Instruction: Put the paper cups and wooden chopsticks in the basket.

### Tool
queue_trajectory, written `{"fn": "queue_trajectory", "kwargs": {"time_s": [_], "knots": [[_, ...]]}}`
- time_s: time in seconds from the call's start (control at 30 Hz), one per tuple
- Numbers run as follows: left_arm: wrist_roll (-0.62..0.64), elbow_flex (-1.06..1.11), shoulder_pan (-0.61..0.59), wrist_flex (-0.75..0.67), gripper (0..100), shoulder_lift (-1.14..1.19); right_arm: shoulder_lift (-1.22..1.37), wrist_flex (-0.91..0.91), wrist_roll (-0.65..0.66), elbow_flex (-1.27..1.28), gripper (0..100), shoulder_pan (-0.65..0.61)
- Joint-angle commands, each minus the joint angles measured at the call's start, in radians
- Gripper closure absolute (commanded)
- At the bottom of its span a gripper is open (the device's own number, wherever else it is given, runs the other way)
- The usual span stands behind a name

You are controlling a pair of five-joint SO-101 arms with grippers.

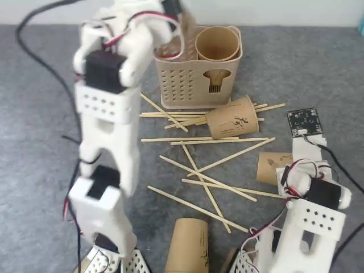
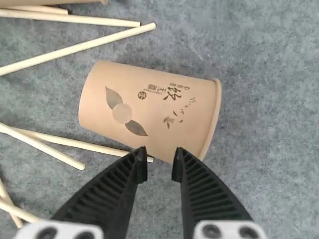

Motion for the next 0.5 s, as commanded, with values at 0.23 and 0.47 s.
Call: {"fn": "queue_trajectory", "kwargs": {"time_s": [0.23, 0.47], "knots": [[-0.157, -0.206, 0.152, -0.230, 99, 0.279, -0.019, -0.143, 0.008, 0.114, 89.4, 0.004], [-0.196, -0.208, 0.158, -0.281, 99, 0.379, -0.019, -0.142, 0.006, 0.121, 89.4, -0.035]]}}
